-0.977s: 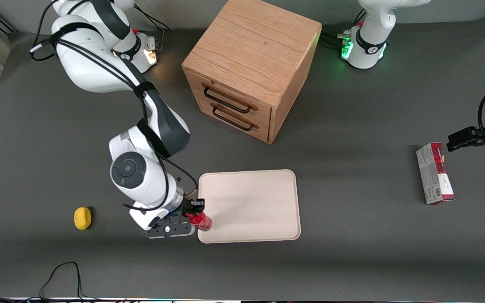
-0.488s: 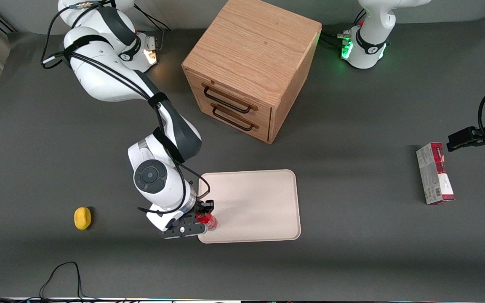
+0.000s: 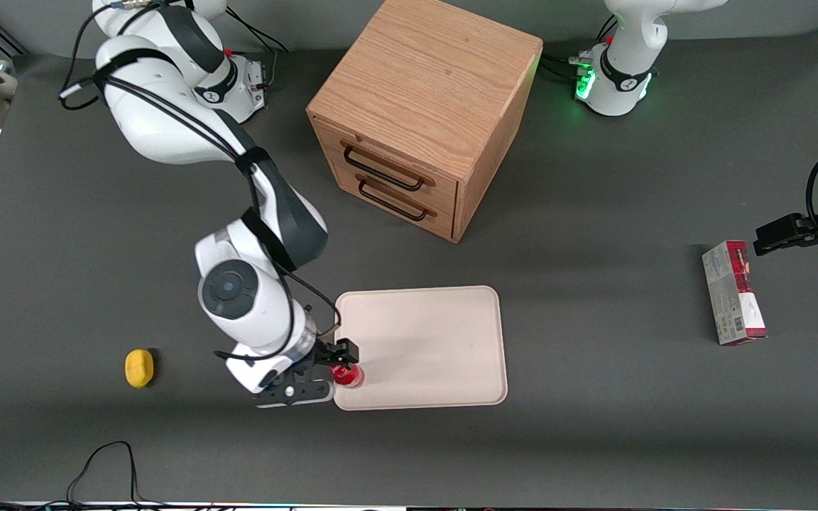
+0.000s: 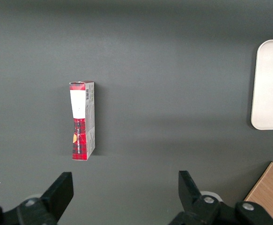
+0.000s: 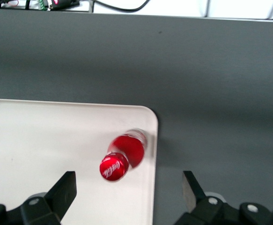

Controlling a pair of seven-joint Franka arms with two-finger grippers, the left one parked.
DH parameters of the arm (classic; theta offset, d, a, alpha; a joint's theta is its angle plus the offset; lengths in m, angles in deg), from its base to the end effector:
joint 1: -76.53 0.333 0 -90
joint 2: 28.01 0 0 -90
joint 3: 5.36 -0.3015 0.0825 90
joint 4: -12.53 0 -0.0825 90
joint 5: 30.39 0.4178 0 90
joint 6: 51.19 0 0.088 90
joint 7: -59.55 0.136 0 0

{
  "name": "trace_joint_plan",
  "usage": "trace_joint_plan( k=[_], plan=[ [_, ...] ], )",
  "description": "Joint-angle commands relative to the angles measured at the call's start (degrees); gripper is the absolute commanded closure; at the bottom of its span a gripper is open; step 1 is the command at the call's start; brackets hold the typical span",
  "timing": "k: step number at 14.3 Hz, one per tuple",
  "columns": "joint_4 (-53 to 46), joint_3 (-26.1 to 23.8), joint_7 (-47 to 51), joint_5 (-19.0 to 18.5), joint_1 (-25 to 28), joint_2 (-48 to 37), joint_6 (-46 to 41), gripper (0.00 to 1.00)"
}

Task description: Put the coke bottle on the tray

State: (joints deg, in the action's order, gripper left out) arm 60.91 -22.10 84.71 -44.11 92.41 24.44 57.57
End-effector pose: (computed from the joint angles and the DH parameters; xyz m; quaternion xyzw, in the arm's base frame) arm 0.7487 0.3390 0.3455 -0.9962 -0.0296 -0.0743 0.0344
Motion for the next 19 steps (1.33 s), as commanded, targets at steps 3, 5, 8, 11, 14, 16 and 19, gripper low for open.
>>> trace_joint_plan(
  k=[3,5,8,11,14,16,19],
  plan=[
    [25.0,6.4,0.5,11.5,-3.7,-24.2,-3.1,0.0],
    [35.2,11.3,-0.3,16.3,-3.5,-34.6,-3.7,0.0],
    [48.9,14.6,-0.4,16.3,-3.5,-48.0,-5.8,0.0],
    [59.2,17.6,-3.6,16.2,-3.5,-58.3,-6.1,0.0],
    [58.9,19.8,-8.5,16.1,-3.4,-60.5,-10.9,0.0],
    [57.6,22.4,-11.2,16.1,-3.5,-60.3,-11.8,0.0],
    [54.8,24.9,-12.9,16.2,-3.6,-59.1,-13.7,0.0]
  ],
)
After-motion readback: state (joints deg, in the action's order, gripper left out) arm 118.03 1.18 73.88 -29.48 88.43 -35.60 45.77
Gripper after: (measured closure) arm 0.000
